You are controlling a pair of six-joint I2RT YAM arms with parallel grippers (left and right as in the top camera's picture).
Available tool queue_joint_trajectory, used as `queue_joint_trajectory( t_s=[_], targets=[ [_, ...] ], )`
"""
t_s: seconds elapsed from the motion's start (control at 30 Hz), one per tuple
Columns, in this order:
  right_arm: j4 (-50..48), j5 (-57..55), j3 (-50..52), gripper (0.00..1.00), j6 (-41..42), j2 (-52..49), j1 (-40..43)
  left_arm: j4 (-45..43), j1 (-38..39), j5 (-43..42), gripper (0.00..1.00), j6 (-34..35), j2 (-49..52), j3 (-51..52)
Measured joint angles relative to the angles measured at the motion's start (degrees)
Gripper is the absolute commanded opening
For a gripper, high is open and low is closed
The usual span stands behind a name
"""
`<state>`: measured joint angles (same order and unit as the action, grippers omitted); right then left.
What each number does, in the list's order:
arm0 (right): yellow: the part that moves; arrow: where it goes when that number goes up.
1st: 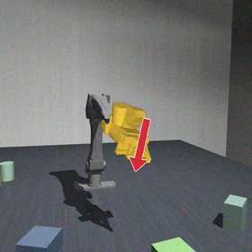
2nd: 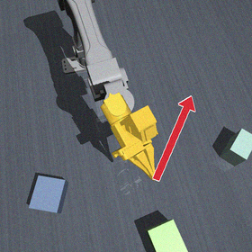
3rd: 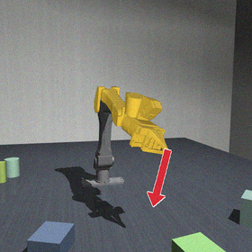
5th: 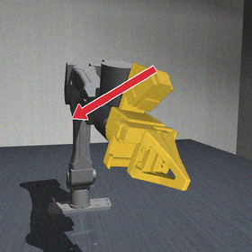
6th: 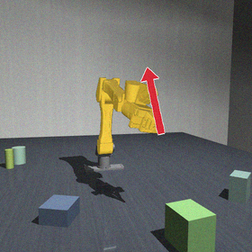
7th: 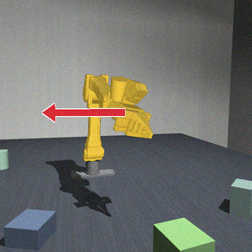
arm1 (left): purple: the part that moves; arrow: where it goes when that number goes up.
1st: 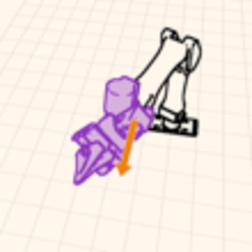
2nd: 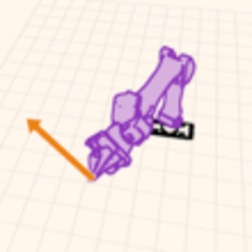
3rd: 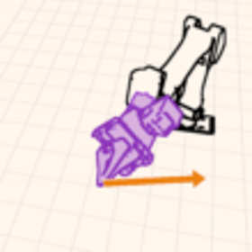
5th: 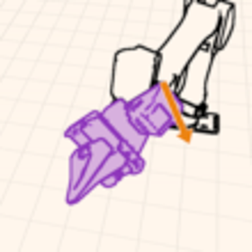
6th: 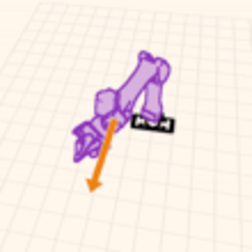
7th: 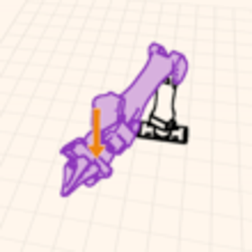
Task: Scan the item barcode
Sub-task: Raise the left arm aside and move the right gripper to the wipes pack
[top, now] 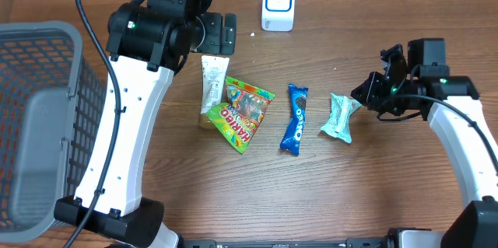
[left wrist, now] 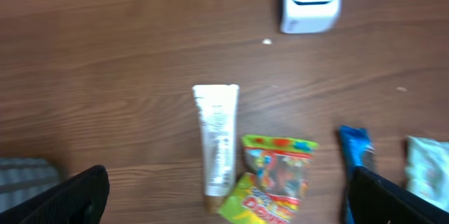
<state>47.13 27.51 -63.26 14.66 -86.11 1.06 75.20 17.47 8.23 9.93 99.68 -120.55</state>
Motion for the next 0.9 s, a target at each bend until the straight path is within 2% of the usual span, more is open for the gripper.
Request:
queue_joint_trajectory(
  t_s=[0.2, 0.5, 0.9],
  targets=[
    [-4.50, -4.85, 4.11, 0.08, 3.23, -0.02, -0.09, -0.22, 0.00, 5.57, 1.00, 1.77, 1.79, 0.00],
    [-8.96, -6.51, 8.17, 0.08, 4.48, -0.11, -0.11, 0.68, -0.68, 6.71, 1.00, 6.64, 10.19, 0.20],
    [-11.26, -6.58, 8.66, 0.08, 4.61, -6.21, -3.96, 0.68, -7.63, -2.71, 1.00, 7.76, 11.69, 0.31]
  ],
)
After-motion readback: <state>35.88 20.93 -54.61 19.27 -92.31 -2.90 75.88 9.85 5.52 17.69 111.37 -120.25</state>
